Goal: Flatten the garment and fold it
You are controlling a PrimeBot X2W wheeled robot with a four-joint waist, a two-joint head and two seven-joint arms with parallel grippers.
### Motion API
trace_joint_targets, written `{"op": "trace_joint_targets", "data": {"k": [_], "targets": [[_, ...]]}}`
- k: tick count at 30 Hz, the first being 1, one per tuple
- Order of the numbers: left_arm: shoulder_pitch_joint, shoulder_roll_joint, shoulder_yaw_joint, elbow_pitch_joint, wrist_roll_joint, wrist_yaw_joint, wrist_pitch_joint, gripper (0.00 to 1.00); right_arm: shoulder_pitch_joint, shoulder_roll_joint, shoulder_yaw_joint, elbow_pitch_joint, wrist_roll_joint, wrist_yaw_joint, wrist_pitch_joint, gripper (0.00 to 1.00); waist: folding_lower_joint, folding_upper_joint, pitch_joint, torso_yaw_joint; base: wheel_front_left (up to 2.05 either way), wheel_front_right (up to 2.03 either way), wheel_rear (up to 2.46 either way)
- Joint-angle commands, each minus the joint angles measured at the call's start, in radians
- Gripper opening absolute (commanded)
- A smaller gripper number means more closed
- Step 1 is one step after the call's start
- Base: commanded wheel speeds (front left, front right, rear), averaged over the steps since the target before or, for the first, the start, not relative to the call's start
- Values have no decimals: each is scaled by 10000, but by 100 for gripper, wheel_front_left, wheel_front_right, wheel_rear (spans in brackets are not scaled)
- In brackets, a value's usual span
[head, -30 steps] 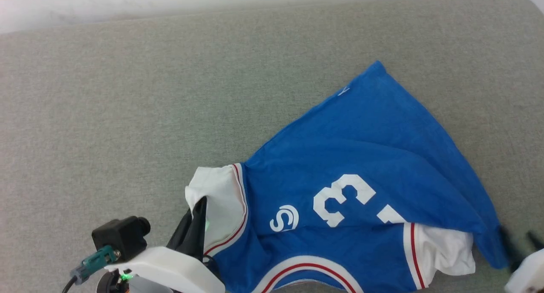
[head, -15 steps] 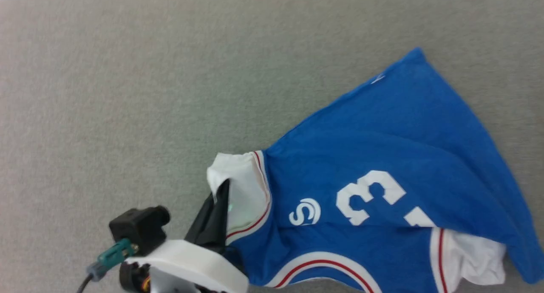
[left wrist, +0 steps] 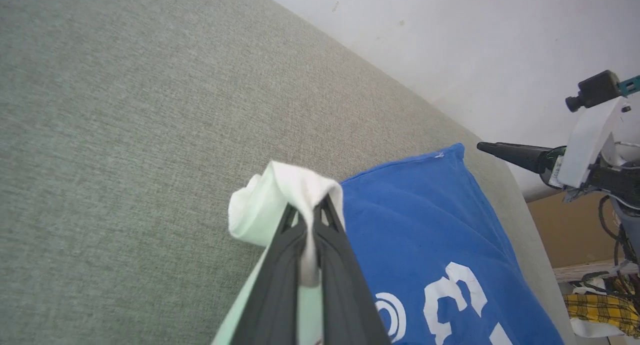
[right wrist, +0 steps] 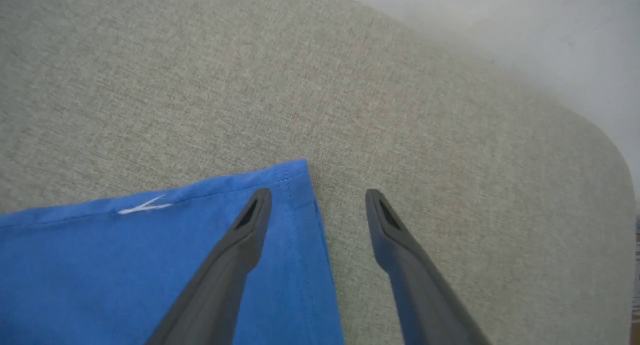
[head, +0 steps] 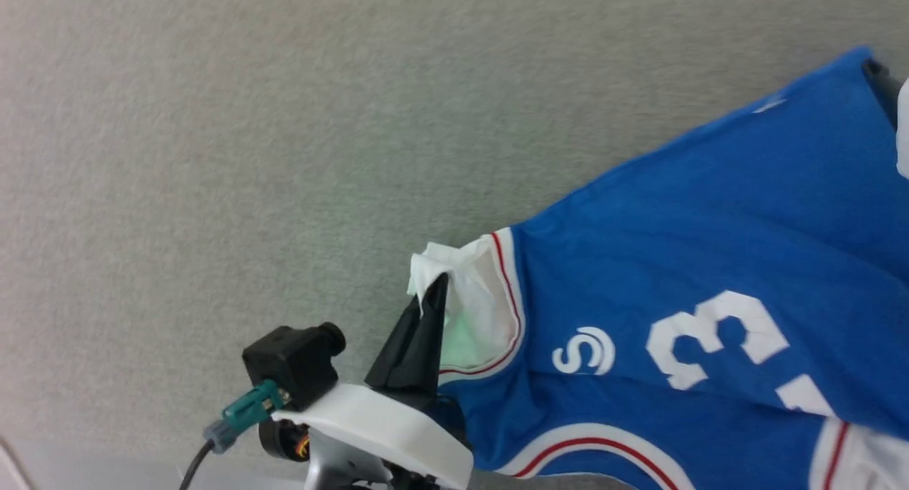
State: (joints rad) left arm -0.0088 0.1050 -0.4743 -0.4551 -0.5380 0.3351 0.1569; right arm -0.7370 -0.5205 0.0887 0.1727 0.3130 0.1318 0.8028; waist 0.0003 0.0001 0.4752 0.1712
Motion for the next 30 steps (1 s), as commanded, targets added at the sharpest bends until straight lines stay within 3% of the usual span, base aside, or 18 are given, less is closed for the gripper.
{"op": "trace_joint_targets", "data": {"k": [1,6,7,8,9,16,24,30], "targets": [[-204,-51,-53,80,30,-73,-114,0,-150,-122,118,340,-139,-11,85,100,-3,-1,717,702,0,0,0],[-305,-94,-114,157,12,-125,-215,0,-99,-341,371,967,-76,-11,160,100,-3,-1,935,863,0,0,0],[-320,-98,-110,171,8,-126,-230,0,-42,-371,470,1072,22,-11,301,73,-3,-1,946,870,0,0,0],[-329,-98,-98,180,2,-124,-240,0,-9,-373,502,1146,157,-11,434,28,-3,-1,951,865,0,0,0],[-334,-94,-79,185,-5,-119,-247,0,2,-350,505,1160,282,-11,511,0,-3,-1,949,848,0,0,0],[-464,-6,85,184,-31,-131,-265,0,-168,-191,532,767,490,-11,13,0,-3,-1,500,511,0,0,0],[-1723,272,791,700,28,-178,-70,0,-294,695,-142,463,670,-11,-2342,0,-3,-1,-1087,-181,0,0,0],[-3195,848,1447,1324,413,-159,267,0,-89,1187,-776,-21,784,-11,-3711,0,-3,-1,-2436,-703,0,0,0]]}}
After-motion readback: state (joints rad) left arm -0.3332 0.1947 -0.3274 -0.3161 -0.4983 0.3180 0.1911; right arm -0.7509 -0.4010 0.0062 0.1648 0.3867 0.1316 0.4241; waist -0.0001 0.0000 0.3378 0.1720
